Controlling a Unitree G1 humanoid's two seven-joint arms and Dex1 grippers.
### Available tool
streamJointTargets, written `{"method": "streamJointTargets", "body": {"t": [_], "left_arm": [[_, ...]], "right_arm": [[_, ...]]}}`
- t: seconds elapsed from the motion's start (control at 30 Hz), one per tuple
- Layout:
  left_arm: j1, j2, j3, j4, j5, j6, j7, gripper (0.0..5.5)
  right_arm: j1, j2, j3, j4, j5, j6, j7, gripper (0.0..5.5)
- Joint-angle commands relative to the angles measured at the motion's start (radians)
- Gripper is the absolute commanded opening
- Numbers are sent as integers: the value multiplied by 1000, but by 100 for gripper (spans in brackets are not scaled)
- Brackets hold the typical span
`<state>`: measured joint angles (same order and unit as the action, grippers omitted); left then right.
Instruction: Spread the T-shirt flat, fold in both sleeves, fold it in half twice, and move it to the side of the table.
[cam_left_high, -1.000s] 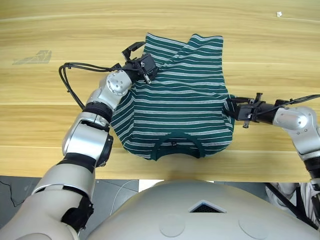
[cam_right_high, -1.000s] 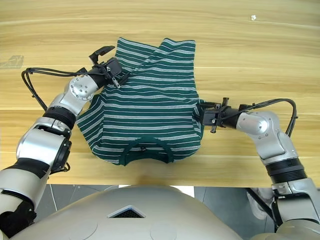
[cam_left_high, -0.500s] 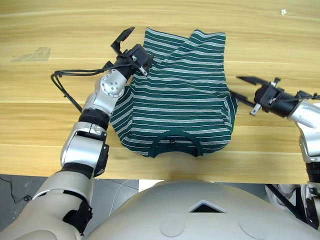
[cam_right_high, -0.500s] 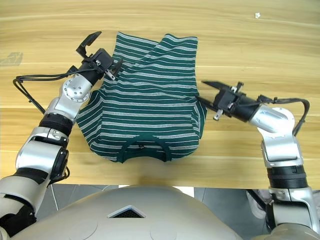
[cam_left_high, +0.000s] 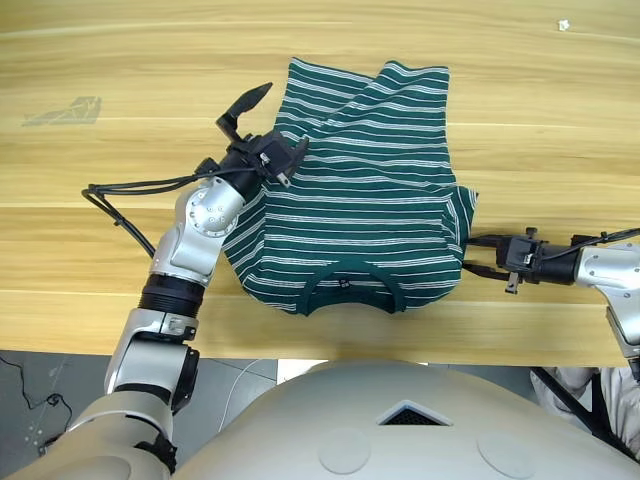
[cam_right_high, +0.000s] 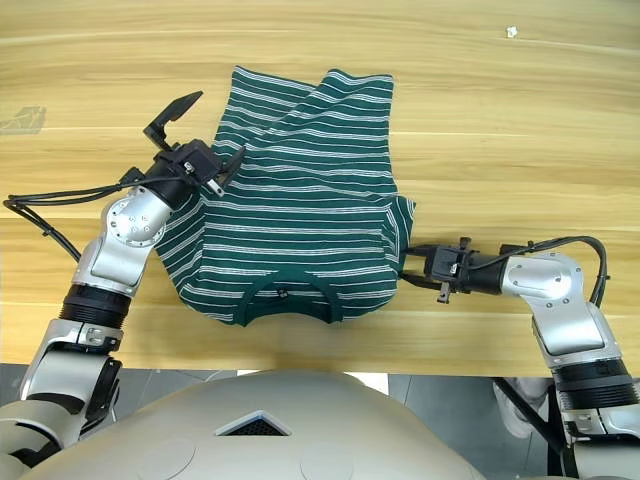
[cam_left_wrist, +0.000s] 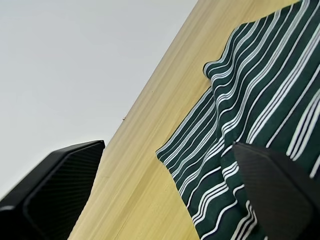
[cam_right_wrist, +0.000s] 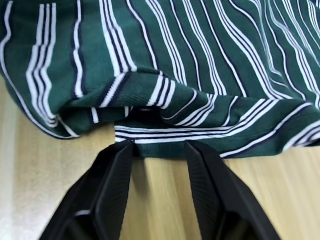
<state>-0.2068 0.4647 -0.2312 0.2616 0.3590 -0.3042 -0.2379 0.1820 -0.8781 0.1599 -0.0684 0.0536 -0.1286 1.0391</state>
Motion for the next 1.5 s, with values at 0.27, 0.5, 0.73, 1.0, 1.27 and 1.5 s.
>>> {"method": "streamJointTargets", "body": {"t": [0.27, 0.5, 0.73, 1.0, 1.27, 1.5], "left_arm": [[22, 16, -3, -5, 29, 28, -15, 476], [169, -65, -155, 15, 79, 20, -35, 476], [185, -70, -191, 50, 80, 18, -39, 476], [161, -36, -159, 41, 72, 20, -39, 476], [68, 15, -88, 61, 68, 24, -12, 476], [67, -2, -105, 87, 77, 16, -2, 476]], "right_arm": [[-1, -66, 78, 27, -96, 108, 34, 190], [-57, -124, 38, 56, -95, 100, 34, 190], [-144, -139, 34, 114, -140, 63, 27, 190], [-134, -163, 1, 140, -145, 47, 31, 190], [-169, -198, 6, 229, -201, 11, 27, 190], [-92, -214, -31, 117, -127, 22, 64, 190]]}}
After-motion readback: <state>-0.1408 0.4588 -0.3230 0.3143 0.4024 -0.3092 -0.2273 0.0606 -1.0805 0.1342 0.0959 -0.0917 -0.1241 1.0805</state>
